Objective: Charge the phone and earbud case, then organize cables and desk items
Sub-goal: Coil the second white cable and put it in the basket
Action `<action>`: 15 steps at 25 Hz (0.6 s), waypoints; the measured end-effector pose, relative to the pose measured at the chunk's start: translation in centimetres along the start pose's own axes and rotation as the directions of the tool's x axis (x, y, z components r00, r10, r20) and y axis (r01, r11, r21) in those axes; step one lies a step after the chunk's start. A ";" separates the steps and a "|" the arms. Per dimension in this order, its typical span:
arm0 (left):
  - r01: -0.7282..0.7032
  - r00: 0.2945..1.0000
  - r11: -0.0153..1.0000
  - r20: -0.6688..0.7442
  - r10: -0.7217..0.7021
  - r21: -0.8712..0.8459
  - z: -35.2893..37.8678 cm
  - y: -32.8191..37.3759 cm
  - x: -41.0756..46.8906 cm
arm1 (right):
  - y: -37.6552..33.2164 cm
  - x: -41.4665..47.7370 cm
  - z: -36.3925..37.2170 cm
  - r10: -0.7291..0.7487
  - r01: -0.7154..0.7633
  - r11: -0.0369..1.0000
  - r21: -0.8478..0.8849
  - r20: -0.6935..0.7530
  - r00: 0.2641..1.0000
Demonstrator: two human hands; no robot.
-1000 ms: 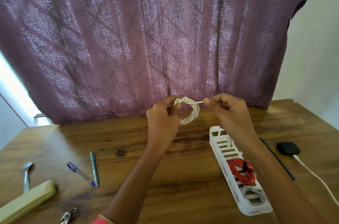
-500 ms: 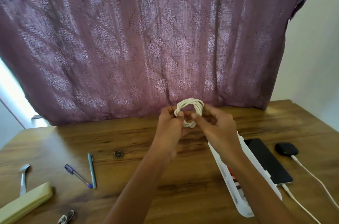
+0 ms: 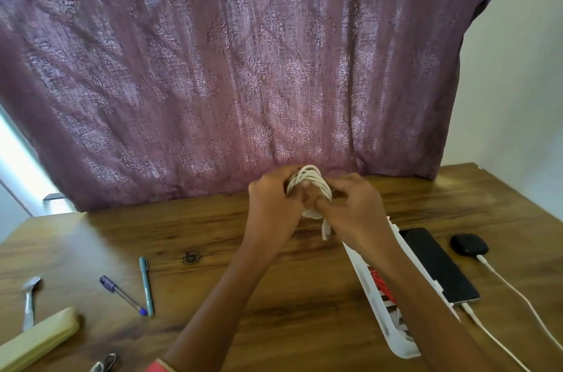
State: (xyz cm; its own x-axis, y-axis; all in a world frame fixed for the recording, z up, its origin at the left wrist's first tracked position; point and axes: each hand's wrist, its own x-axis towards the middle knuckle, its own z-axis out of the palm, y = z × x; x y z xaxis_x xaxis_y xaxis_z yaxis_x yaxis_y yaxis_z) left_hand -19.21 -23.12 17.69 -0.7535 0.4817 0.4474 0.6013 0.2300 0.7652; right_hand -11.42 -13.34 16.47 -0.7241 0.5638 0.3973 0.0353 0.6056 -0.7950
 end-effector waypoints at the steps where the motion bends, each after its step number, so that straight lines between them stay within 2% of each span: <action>1: 0.028 0.999 0.999 0.018 -0.027 -0.029 0.2 0.0 -0.1 | 0.2 -0.1 0.0 0.015 -0.015 1.000 0.025 0.000 1.000; 3: 0.081 0.996 0.993 0.033 -0.078 -0.090 0.5 0.0 -0.3 | 0.4 -0.3 0.2 0.045 -0.045 0.996 0.080 0.006 0.999; 5: 0.111 0.994 0.983 0.027 -0.108 -0.145 0.5 -0.2 -0.3 | 0.5 -0.3 0.2 0.143 -0.141 0.966 0.215 0.008 0.990; 8: 0.143 0.990 0.974 0.047 -0.137 -0.175 0.4 -0.4 -0.1 | 0.6 -0.2 0.0 0.290 -0.280 0.856 0.435 0.045 0.956; 10: 0.159 0.987 0.966 0.054 -0.151 -0.203 0.3 -0.2 0.1 | 0.3 -0.3 -0.1 0.298 -0.288 0.812 0.507 0.064 0.952; 12: 0.170 0.985 0.955 0.069 -0.158 -0.243 0.5 -0.1 0.3 | 0.4 -0.2 -0.3 0.307 -0.291 0.727 0.622 0.084 0.948; 15: 0.151 0.986 0.953 0.103 -0.127 -0.264 0.5 0.3 0.4 | 1.0 0.0 -0.4 0.300 -0.323 0.515 0.794 0.186 0.936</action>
State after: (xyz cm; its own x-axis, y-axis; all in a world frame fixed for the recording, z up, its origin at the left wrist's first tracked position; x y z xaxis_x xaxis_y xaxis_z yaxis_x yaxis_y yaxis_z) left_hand -19.19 -22.41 17.91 -0.7927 0.5328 0.2962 0.3891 0.0682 0.9187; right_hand -11.08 -12.52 15.87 -0.7951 0.6046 0.0484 -0.2955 -0.3164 -0.9014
